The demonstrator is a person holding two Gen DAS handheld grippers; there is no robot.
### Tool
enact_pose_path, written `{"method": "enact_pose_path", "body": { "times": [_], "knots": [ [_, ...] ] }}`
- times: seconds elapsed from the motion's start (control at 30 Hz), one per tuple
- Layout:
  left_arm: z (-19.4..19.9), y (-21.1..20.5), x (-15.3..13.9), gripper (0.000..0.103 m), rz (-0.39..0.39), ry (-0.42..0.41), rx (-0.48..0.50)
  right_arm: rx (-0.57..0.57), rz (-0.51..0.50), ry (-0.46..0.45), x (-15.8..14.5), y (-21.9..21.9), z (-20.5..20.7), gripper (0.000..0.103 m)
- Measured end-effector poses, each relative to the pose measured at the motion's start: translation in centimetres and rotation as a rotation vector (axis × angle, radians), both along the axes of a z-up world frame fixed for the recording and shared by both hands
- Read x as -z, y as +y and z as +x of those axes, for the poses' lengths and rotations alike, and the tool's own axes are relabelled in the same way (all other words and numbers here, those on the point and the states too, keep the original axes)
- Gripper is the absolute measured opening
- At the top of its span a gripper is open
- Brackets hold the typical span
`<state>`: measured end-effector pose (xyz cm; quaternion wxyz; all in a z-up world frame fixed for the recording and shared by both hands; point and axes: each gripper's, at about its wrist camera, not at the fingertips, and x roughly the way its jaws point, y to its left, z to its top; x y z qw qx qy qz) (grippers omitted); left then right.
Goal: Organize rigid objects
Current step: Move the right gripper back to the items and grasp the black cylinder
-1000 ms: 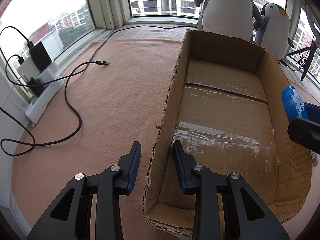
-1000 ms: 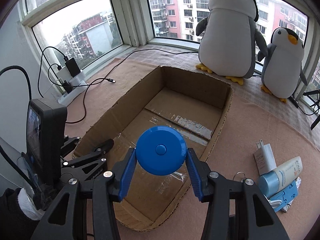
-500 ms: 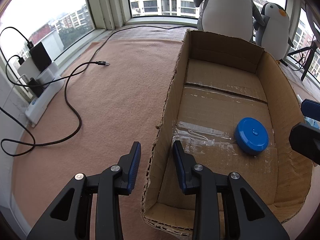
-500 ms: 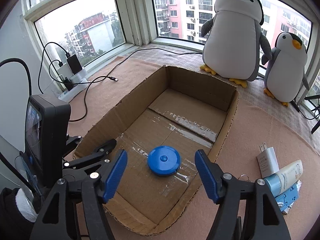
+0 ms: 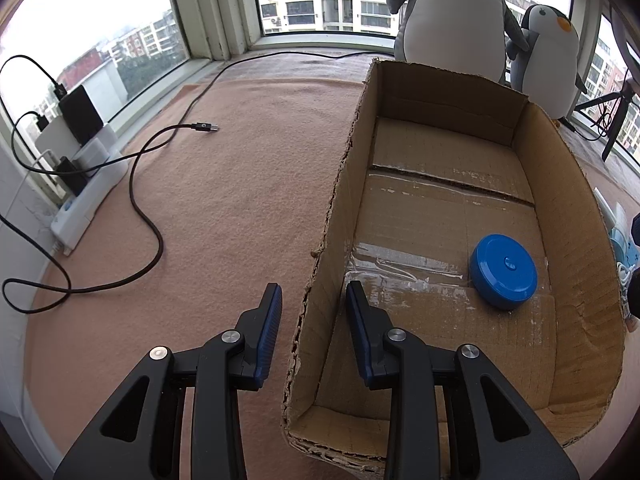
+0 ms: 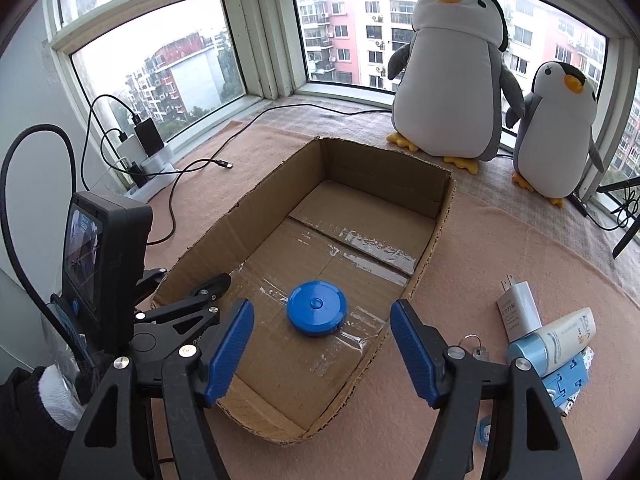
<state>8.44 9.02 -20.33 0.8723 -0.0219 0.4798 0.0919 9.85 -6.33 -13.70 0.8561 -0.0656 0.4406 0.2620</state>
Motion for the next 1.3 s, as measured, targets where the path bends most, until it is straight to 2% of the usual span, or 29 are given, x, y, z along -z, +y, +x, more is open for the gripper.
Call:
{"method": "enact_pose_path", "body": {
  "times": [0.17, 0.67, 0.7, 0.87, 1.07, 1.3],
  "knots": [
    [0.0, 0.0, 0.0, 0.031, 0.000, 0.000, 0.000, 0.012, -0.010, -0.005, 0.3, -2.3, -0.9, 0.067],
    [0.0, 0.0, 0.0, 0.031, 0.001, 0.000, 0.000, 0.062, 0.016, 0.091, 2.7, -12.7, -3.6, 0.066],
    [0.0, 0.0, 0.0, 0.031, 0.002, 0.000, 0.000, 0.062, 0.017, 0.100, 2.9, -12.9, -3.6, 0.065],
    [0.0, 0.0, 0.0, 0.031, 0.001, -0.001, -0.001, 0.052, 0.003, 0.148, 4.3, -13.2, -3.2, 0.045],
    [0.0, -0.1, 0.0, 0.031, 0.000, -0.001, -0.001, 0.037, -0.015, 0.184, 5.7, -13.0, -2.4, 0.036],
    [0.0, -0.1, 0.0, 0.031, 0.001, -0.001, -0.001, 0.034, -0.047, 0.205, 6.9, -12.5, -1.7, 0.032]
  ]
}}
